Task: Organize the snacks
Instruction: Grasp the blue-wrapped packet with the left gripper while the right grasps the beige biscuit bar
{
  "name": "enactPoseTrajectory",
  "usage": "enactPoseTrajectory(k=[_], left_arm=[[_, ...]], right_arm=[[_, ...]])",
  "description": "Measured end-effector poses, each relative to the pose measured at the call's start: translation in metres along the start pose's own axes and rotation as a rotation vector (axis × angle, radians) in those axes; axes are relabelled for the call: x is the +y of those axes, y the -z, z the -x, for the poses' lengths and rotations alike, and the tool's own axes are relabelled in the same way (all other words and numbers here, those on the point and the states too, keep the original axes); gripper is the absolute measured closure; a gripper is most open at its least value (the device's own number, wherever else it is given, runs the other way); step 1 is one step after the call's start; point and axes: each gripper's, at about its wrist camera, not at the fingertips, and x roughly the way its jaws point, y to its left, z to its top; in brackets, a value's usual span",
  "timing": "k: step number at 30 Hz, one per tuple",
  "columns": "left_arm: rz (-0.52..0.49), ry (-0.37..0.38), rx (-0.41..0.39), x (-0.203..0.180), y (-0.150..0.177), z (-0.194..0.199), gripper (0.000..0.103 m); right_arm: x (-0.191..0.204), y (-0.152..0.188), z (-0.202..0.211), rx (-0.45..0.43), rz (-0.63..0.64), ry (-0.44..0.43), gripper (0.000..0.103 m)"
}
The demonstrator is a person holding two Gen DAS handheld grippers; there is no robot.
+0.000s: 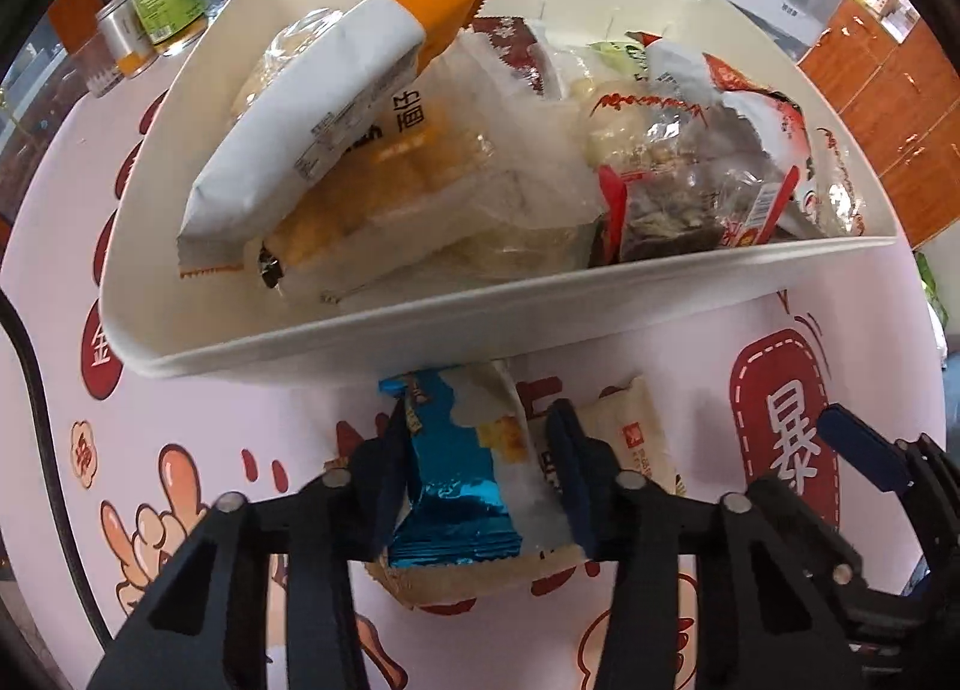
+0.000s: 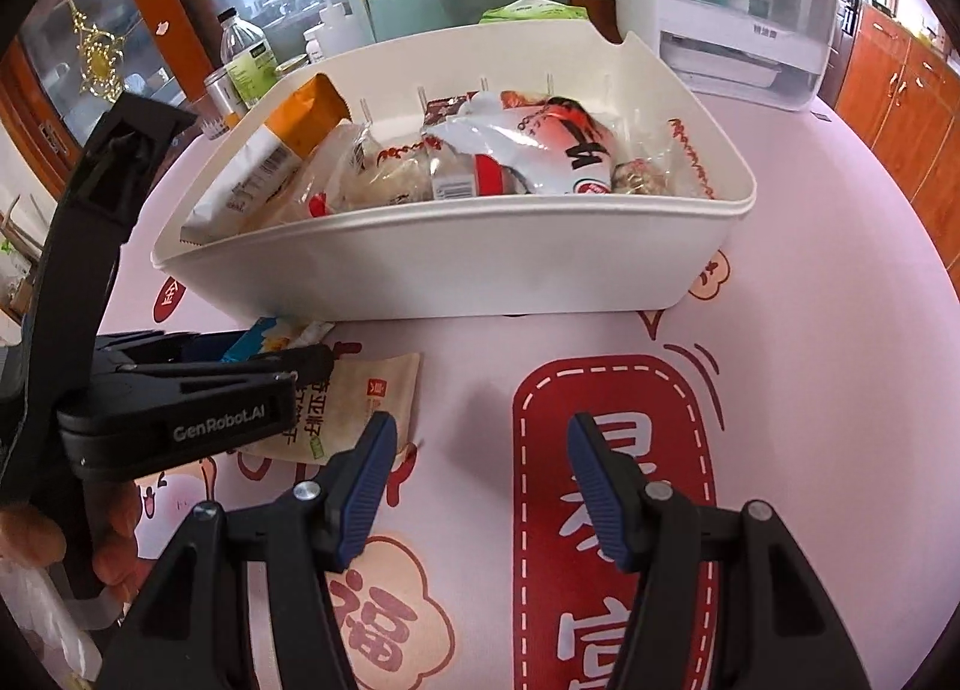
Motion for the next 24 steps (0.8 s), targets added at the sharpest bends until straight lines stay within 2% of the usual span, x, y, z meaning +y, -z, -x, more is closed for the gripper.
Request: enactPoseTrajectory(k=[6,12,18,24], left_arm=[[-0.024,0.003,-0.03,0.016,0.009,0.008,0.069],[-0.016,-0.005,-0.104,0.044,0.029,0.036,0.073],[0.018,0.002,-0.149,0.074,0.058,0.071,0.073],[0.059,0.013,-0.139,0.092,0.08,0.077,0.073]], right_arm=[[0.015,0.001,-0.006,0.005,0.072,-0.012,0.043],[0.035,0.0,-0.01,0.016,0.175,-0.051,0.043],[0.067,-0.007,-0.023,0.047,0.38,-0.135,0.043],[0.092,-0.008,-0.036,0.059,0.652,-0.192,0.043]])
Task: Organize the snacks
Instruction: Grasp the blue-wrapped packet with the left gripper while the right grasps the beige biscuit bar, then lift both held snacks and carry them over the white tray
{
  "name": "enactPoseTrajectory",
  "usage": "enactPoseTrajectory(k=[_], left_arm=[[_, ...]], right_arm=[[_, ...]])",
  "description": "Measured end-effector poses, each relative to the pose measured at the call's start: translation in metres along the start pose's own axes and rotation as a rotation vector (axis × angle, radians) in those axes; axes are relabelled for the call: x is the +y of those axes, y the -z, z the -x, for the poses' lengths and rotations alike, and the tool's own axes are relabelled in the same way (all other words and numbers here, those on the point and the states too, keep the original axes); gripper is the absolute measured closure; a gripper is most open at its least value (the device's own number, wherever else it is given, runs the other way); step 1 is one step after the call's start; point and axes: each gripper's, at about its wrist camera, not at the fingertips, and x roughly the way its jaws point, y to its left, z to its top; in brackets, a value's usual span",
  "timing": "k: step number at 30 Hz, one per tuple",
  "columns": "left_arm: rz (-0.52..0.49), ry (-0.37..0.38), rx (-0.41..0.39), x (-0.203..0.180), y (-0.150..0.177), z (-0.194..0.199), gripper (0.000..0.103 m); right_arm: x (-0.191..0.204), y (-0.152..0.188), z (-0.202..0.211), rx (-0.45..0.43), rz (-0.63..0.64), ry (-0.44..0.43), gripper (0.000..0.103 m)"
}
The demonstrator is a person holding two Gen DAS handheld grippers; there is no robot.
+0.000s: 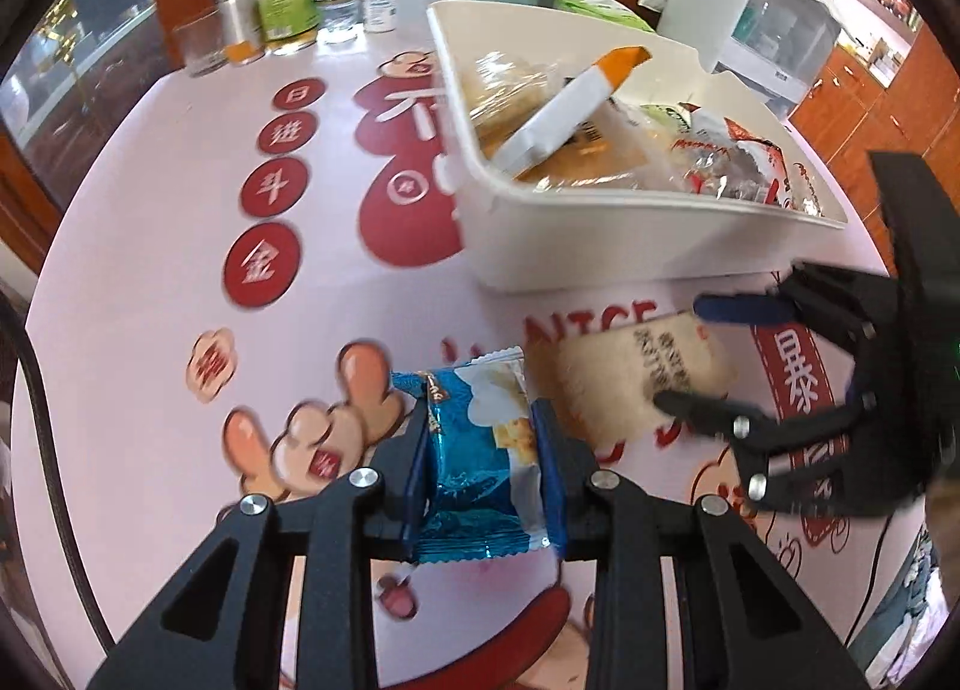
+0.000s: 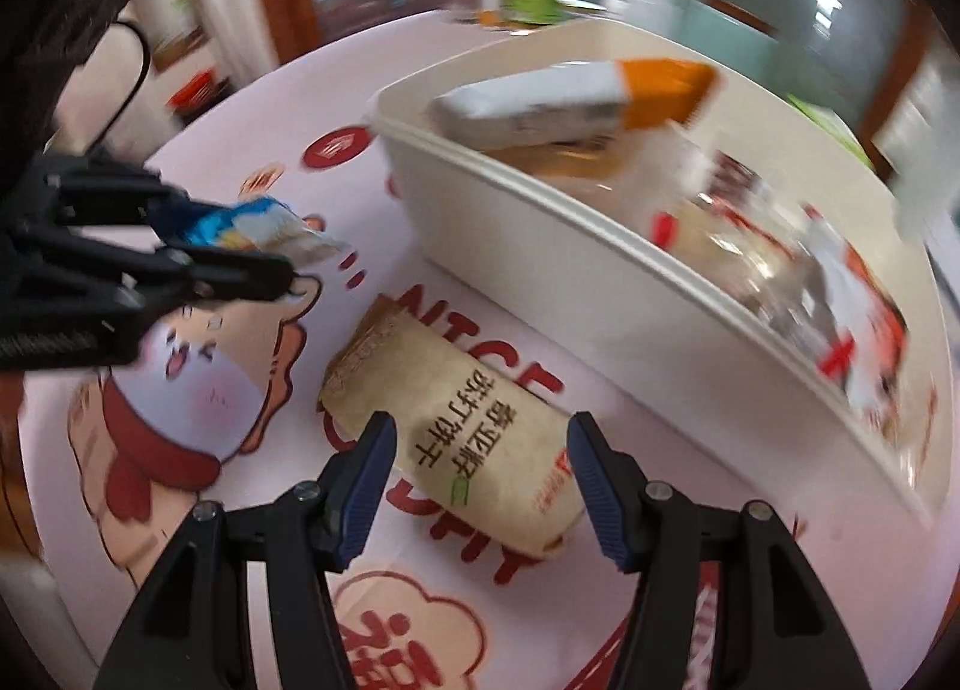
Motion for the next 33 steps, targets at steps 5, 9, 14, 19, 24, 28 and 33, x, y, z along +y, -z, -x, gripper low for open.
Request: enactPoseTrajectory(k=[5,9,14,19,24,28,33], left_arm=[[0.047,0.019,0.01,0.015,0.012,0.003,0.073],[0.068,0.03,0.023,0.022,0.016,0.002,0.073],[0.086,0.043,0.026,0.025,0.016,0.002,0.073],[0.091,0.055,0.031,0.026,0.015,0.0,0.073],[0.094,0.062,0.029,0.027,0.015,0.001,0.073],[0.083,0.07,0.02,0.023,0.015,0.008,0.073],[0.044,0.079,0.0,0.007,0.014,0.022,0.073]], right_arm=[[-0.003,-0.008,-0.014,0.05,0.076,-0.086,0.042],[-0.003,-0.013,-0.017,0.074,0.098,-0.157,0.033],[0.014,-0.016,-0.024,0.118,0.228,-0.123,0.028],[0.034,-0.013,-0.032,0.135,0.359,-0.037,0.026],[0.011,-0.021,-0.04,0.199,0.229,-0.108,0.028],[0.013,-0.017,-0.033,0.203,0.226,-0.099,0.044],[0.015,0.006,-0.019,0.198,0.175,-0.09,0.045]])
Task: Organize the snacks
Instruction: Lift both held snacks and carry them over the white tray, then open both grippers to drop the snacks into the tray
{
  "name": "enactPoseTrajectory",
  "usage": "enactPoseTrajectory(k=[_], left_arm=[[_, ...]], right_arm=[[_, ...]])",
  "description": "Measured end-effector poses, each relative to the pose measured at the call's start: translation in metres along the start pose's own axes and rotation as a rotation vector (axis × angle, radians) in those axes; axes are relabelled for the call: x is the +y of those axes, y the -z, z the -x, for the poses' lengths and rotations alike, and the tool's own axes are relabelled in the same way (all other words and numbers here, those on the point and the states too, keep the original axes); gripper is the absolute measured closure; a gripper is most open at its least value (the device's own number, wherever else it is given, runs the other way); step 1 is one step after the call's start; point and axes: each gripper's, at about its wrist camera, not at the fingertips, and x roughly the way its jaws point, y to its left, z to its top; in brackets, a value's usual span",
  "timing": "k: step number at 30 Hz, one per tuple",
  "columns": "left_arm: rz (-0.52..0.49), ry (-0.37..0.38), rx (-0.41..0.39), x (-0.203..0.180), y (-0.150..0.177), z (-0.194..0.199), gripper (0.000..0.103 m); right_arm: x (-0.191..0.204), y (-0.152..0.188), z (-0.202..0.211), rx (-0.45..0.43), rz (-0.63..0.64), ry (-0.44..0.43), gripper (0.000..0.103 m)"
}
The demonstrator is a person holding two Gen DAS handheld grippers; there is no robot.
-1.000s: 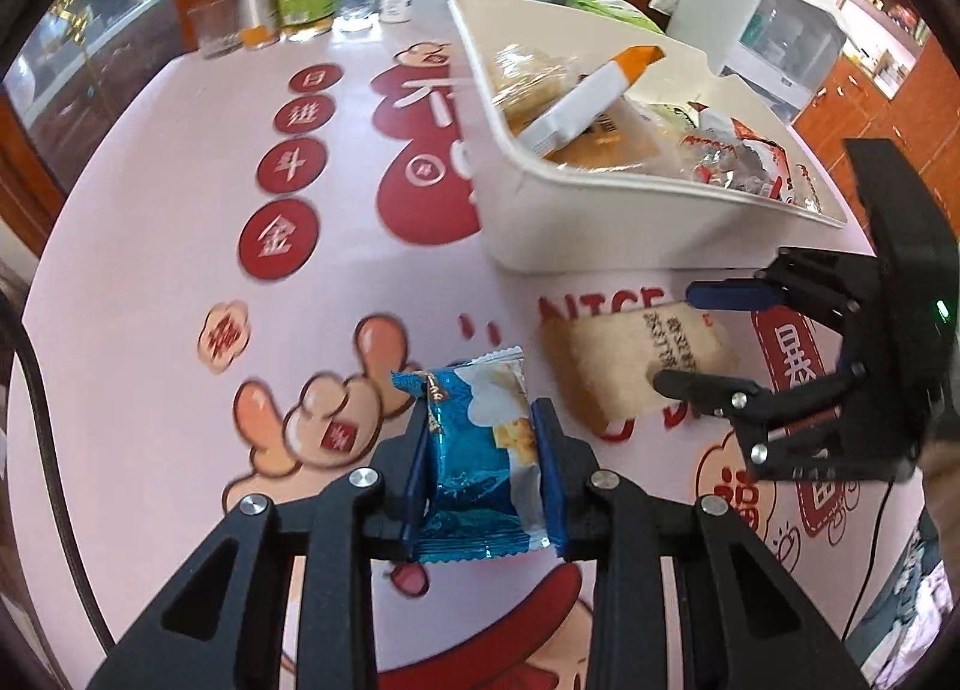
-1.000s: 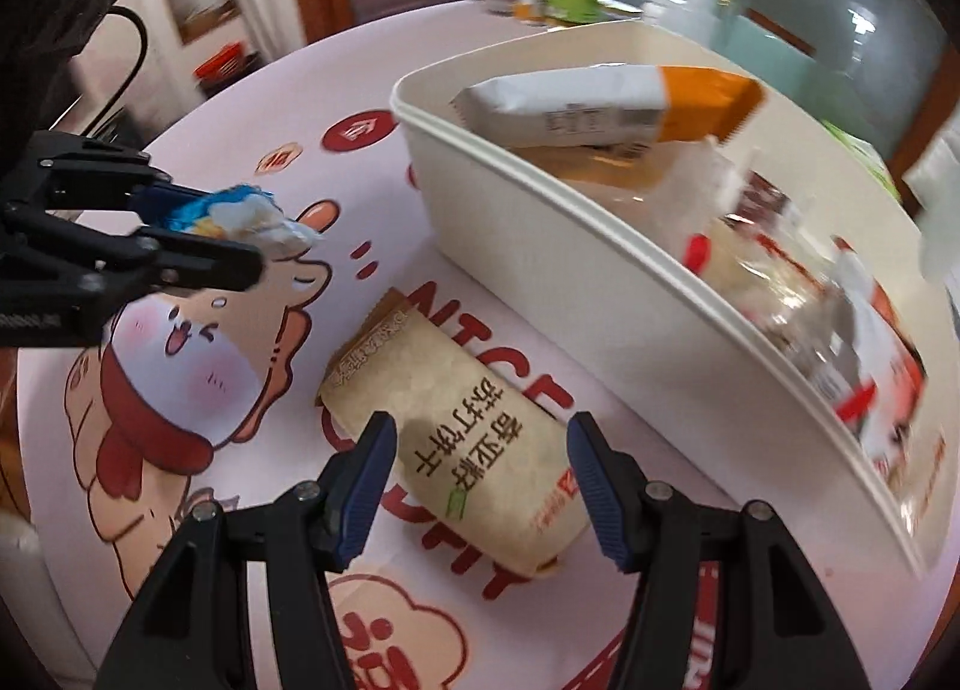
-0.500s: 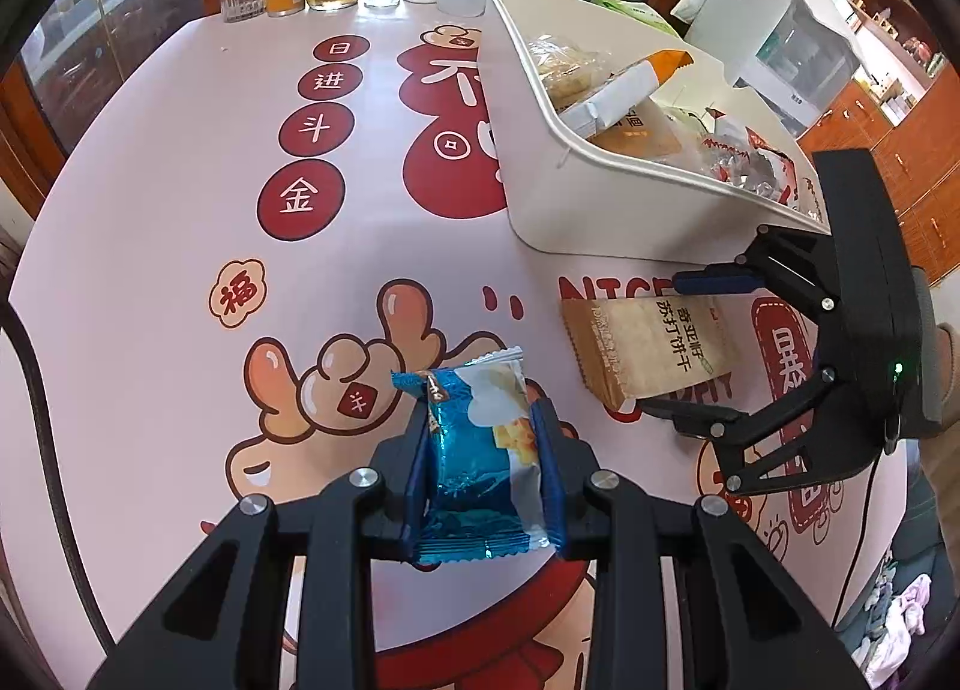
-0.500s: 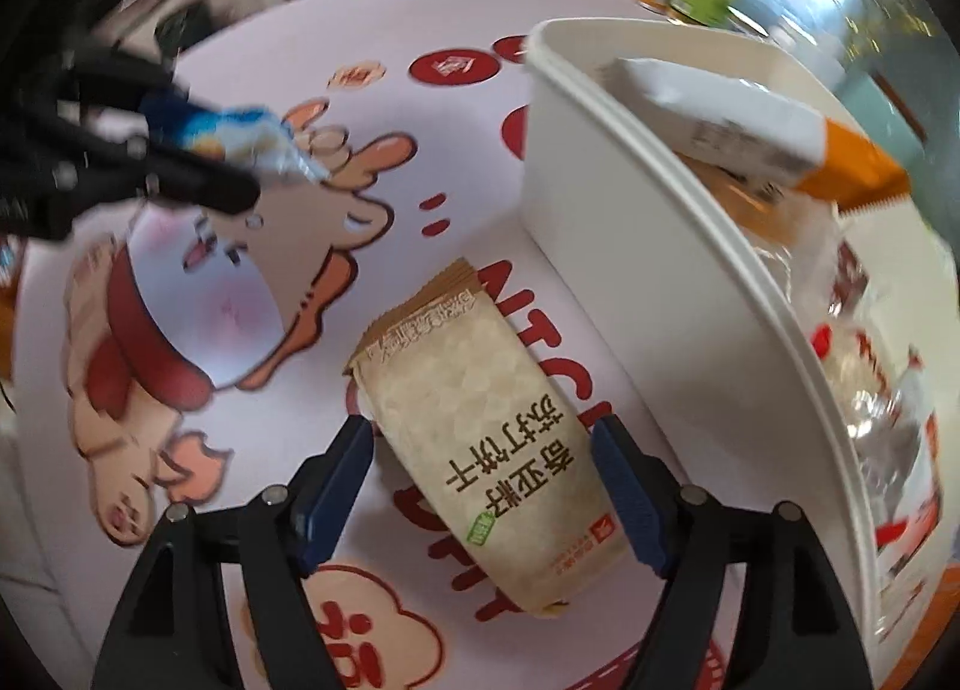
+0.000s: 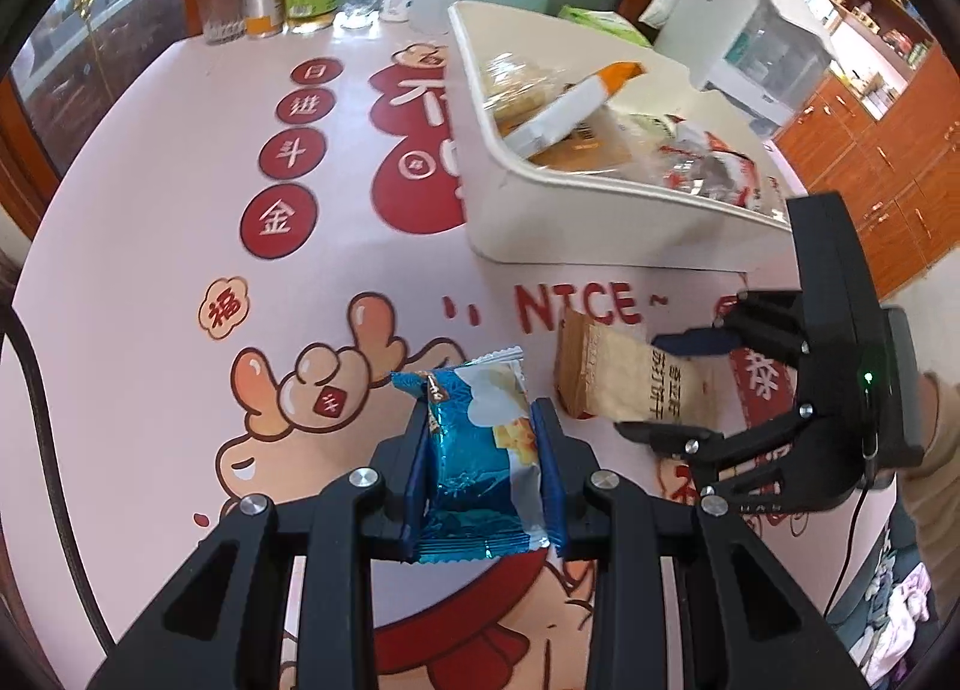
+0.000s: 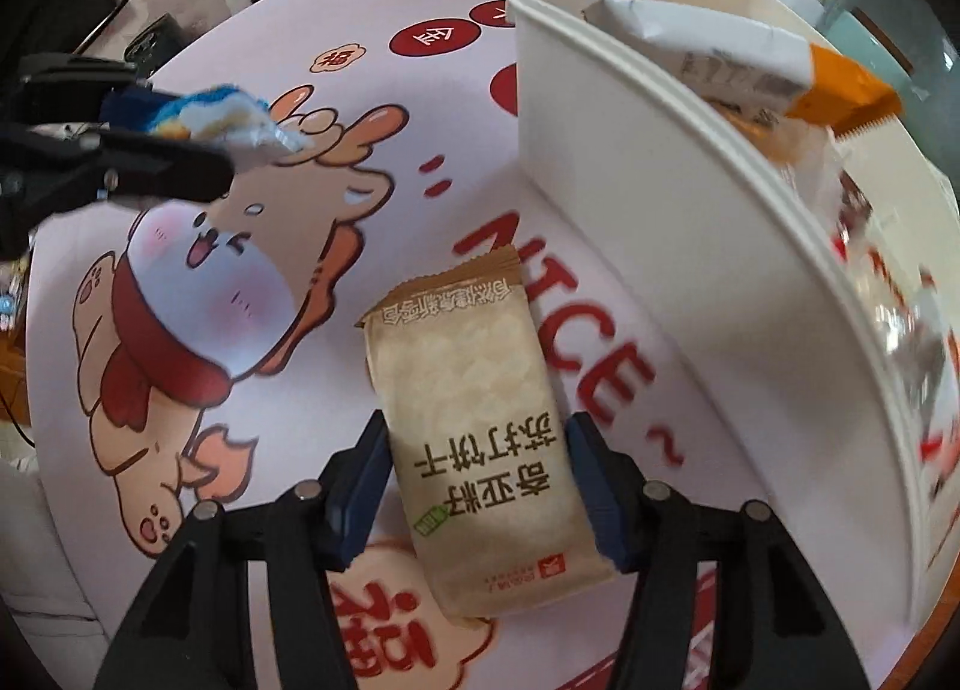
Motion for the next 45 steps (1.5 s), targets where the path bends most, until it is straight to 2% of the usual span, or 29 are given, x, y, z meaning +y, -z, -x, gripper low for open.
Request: enactPoseTrajectory(k=[4,11,14,15,19,26,30,34,36,37,38,40,45], left_arm=[[-0.043,0.007,-0.009,-0.017,-0.003,0.012,0.073],[-0.141,0.013,-0.054,-0.057,-0.027,0.037,0.073],[-0.181,0.016,-0.087,-0.076,-0.046,0.049,0.073],[-0.193,0.016,-0.1,-0.083,-0.055,0.054,0.073],[-0.242,0.009,-0.157,-0.11,-0.092,0.075,0.073],[-0.301,-0.041,-0.28,-0.145,-0.166,0.106,0.073],[-0.28,-0.067,-0.296,-0.147,-0.206,0.1,0.073],[-0.238,-0.07,-0.267,-0.141,-0.233,0.078,0.071],[-0.216,-0.078,-0.255,-0.136,-0.243,0.064,0.068],[-0.205,-0.083,-0.252,-0.134,-0.246,0.058,0.056],[-0.194,-0.082,-0.249,-0.131,-0.248,0.053,0.033],[-0.156,-0.085,-0.258,-0.122,-0.251,0.044,0.013],[-0.14,-0.067,-0.229,-0.114,-0.253,0.028,0.012]], right_arm=[[-0.004,0.019,0.02,-0.058,-0.1,-0.003,0.045],[-0.009,0.049,0.098,-0.223,-0.238,0.028,0.045],[-0.021,0.039,0.146,-0.322,-0.295,0.078,0.045],[-0.021,0.039,0.146,-0.322,-0.295,0.078,0.044],[-0.04,0.026,0.191,-0.416,-0.375,0.139,0.044],[-0.089,-0.009,0.244,-0.494,-0.517,0.243,0.044],[-0.114,-0.022,0.265,-0.527,-0.589,0.295,0.044],[-0.143,-0.043,0.263,-0.534,-0.654,0.324,0.044],[-0.157,-0.05,0.258,-0.526,-0.685,0.337,0.044],[-0.163,-0.054,0.252,-0.518,-0.702,0.341,0.044],[-0.171,-0.058,0.247,-0.511,-0.718,0.342,0.044],[-0.183,-0.063,0.239,-0.502,-0.747,0.342,0.043],[-0.203,-0.072,0.217,-0.477,-0.813,0.335,0.041]])
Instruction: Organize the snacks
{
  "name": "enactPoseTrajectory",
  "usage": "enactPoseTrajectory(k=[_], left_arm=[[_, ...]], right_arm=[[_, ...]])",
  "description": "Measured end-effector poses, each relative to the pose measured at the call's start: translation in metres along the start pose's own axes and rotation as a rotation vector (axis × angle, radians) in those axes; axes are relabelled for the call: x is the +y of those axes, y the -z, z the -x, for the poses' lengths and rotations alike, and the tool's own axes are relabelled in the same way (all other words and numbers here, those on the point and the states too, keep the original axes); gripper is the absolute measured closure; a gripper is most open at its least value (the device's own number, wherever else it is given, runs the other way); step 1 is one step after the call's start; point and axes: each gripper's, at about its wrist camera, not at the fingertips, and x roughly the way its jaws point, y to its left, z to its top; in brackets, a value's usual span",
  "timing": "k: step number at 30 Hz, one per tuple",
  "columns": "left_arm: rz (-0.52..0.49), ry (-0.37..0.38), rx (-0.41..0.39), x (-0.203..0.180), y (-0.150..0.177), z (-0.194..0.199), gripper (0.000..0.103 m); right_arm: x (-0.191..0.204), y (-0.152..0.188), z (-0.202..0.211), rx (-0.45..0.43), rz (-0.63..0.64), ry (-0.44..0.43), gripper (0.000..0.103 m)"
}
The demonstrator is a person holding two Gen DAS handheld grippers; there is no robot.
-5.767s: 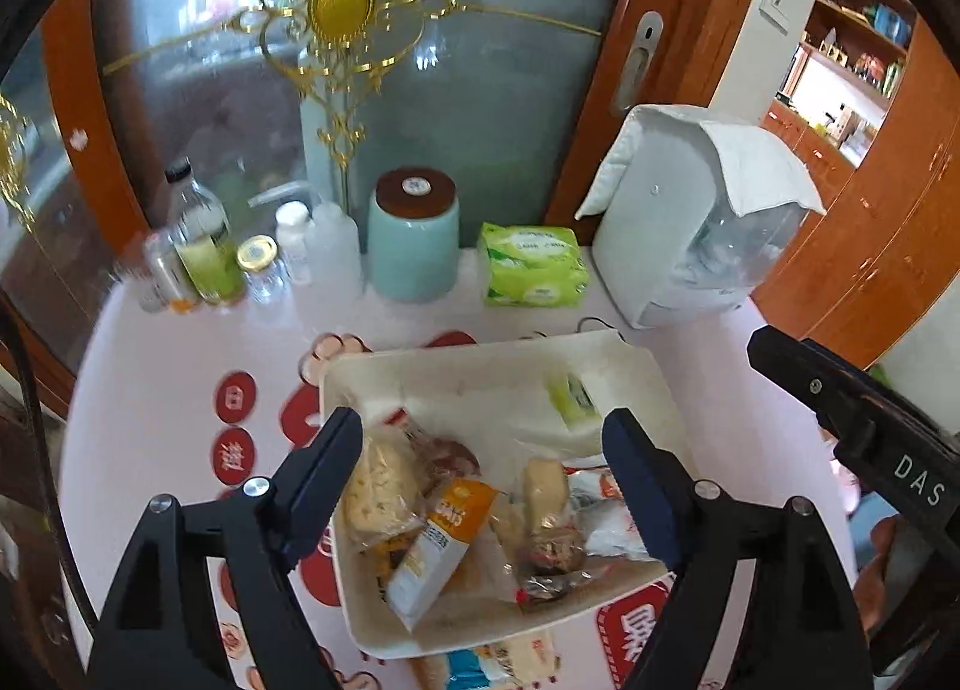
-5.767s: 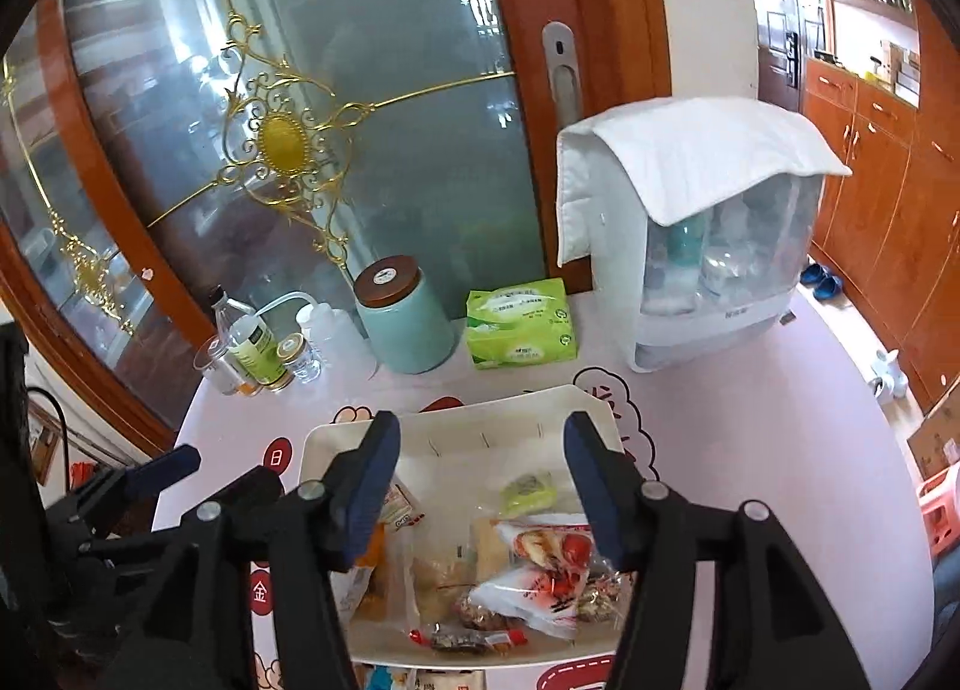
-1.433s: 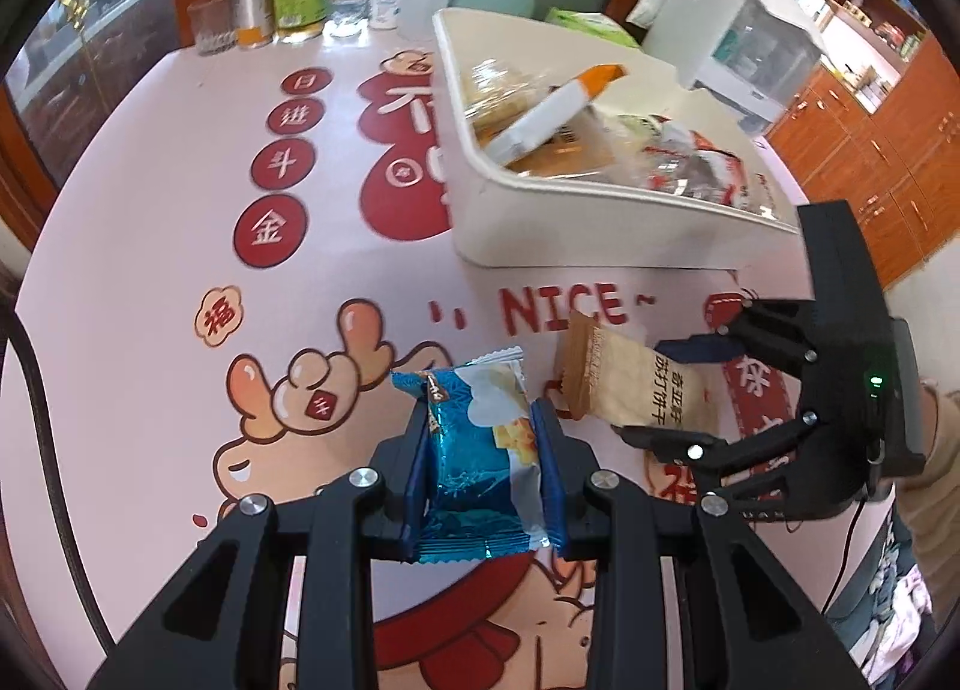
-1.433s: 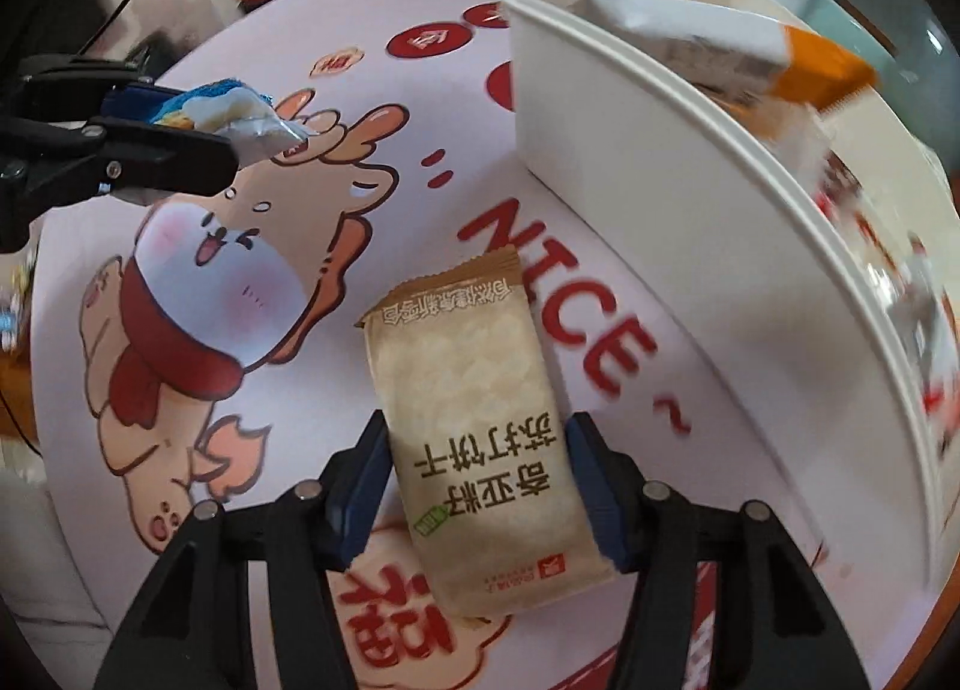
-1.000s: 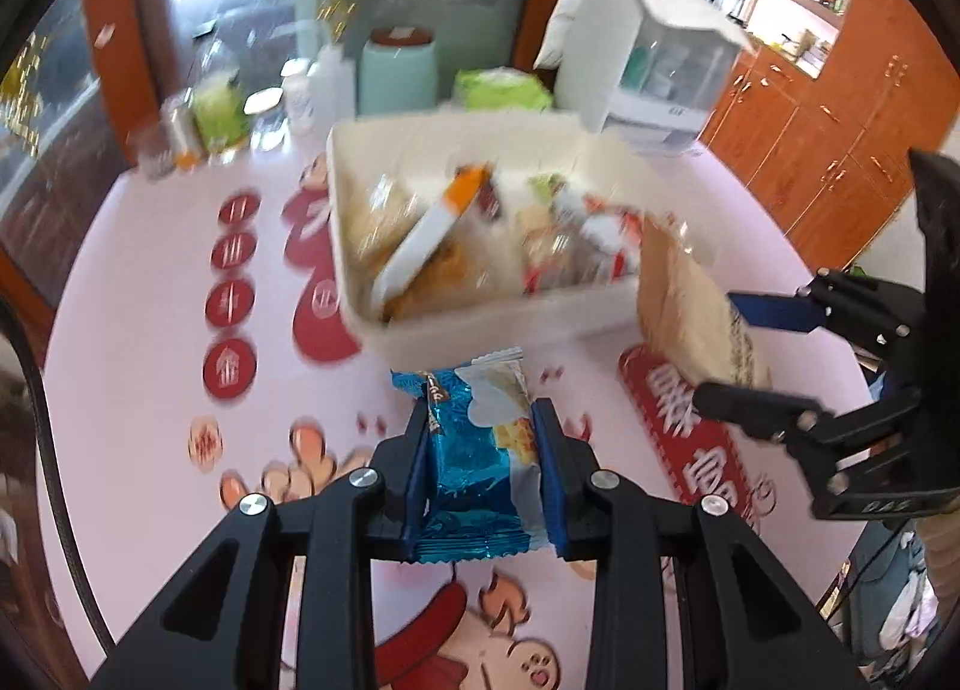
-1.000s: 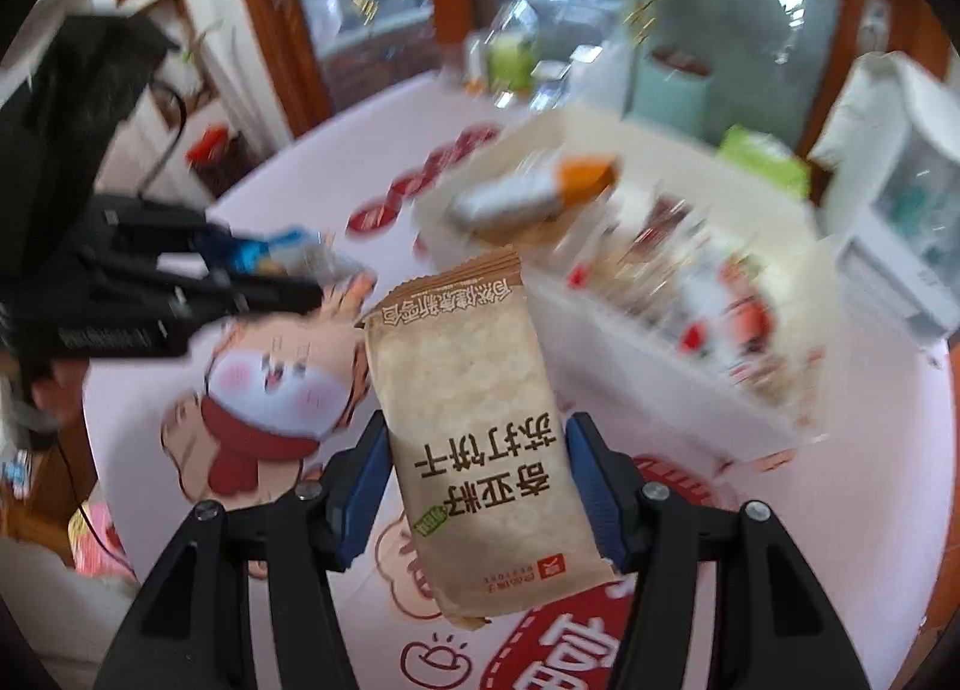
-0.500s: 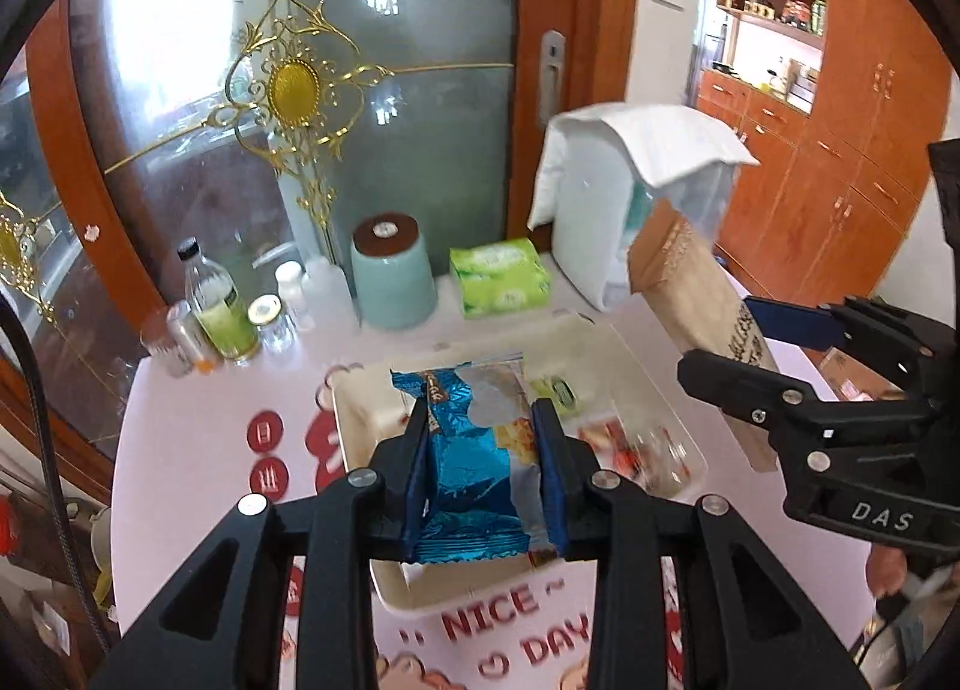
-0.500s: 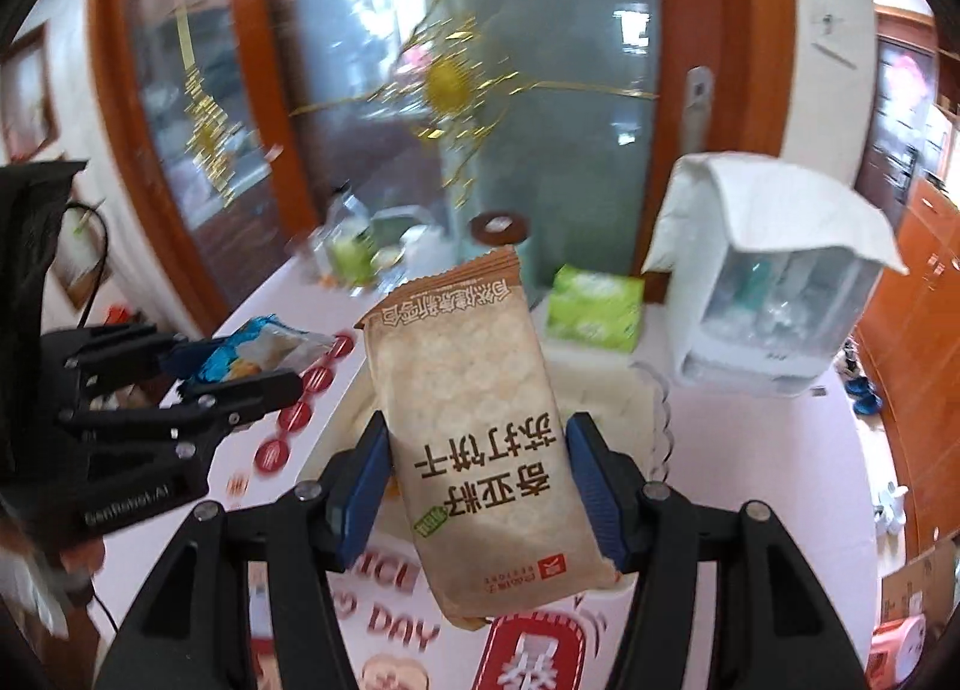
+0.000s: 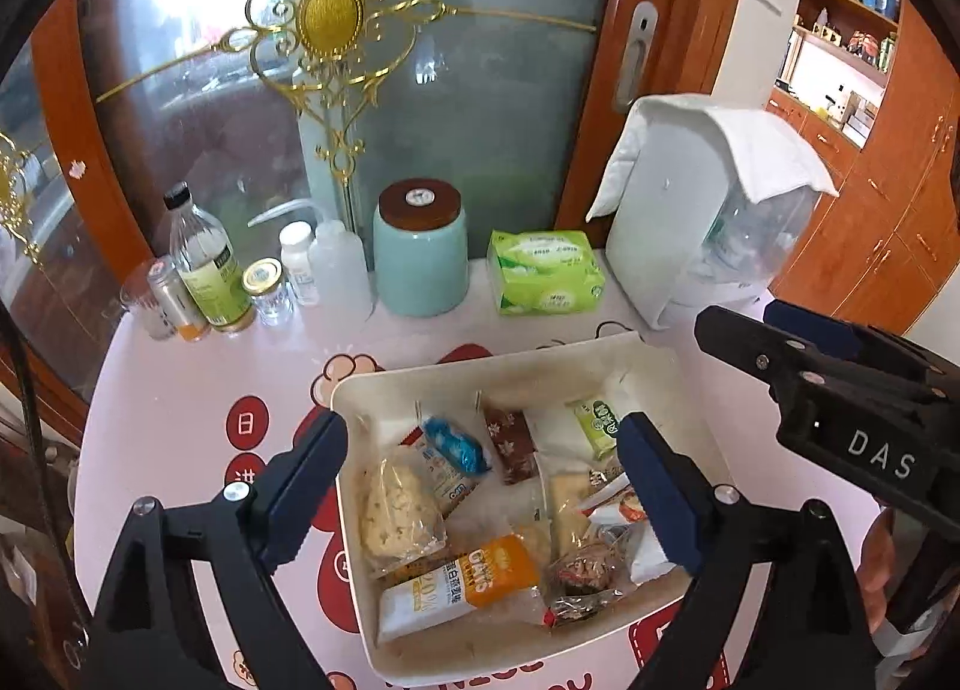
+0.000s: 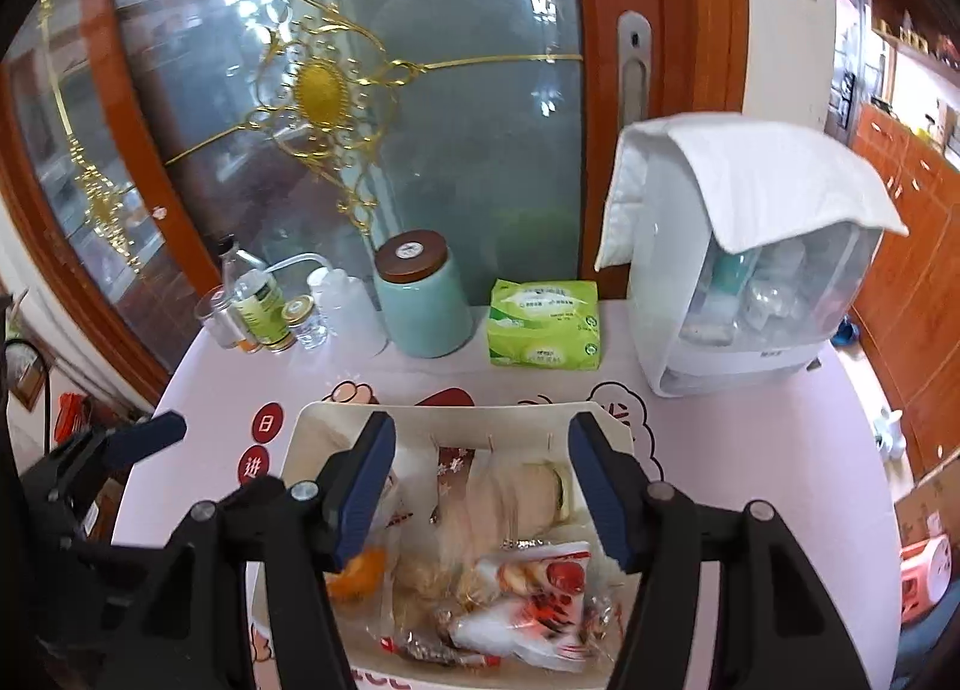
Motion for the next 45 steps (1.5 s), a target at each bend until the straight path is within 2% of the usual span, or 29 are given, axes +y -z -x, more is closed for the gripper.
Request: enactPoseTrajectory(k=[3,8,17,22,26,30,33,39,45], left_arm=[[-0.02,-0.014,0.005,-0.002,0.004,-0.001,0.012],[-0.05,0.003,0.026,-0.012,0.012,0.005,0.012],[-0.076,0.047,0.032,-0.048,0.045,0.041,0.012],[-0.037,0.042,0.011,-0.064,0.08,0.083,0.012],[-0.041,0.008,-0.011,-0.075,0.113,0.118,0.012],[-0.016,-0.034,-0.018,-0.081,0.15,0.152,0.01],[0.022,-0.038,-0.002,-0.083,0.18,0.172,0.01],[0.087,-0.096,-0.01,-0.083,0.232,0.205,0.01],[0.104,-0.141,-0.002,-0.087,0.259,0.22,0.009]], right_arm=[[-0.001,0.004,-0.007,0.012,-0.009,-0.008,0.04],[-0.004,0.019,-0.008,0.042,-0.009,0.0,0.04],[-0.019,0.05,0.033,0.055,-0.052,-0.014,0.04],[-0.023,0.074,0.07,0.056,-0.044,-0.026,0.039],[-0.024,0.098,0.099,0.047,-0.037,-0.047,0.036],[-0.023,0.135,0.129,0.043,-0.023,-0.063,0.036],[-0.021,0.162,0.147,0.054,-0.029,-0.078,0.036],[-0.013,0.209,0.187,0.057,-0.037,-0.042,0.036],[-0.002,0.247,0.212,0.077,-0.012,-0.012,0.036]])
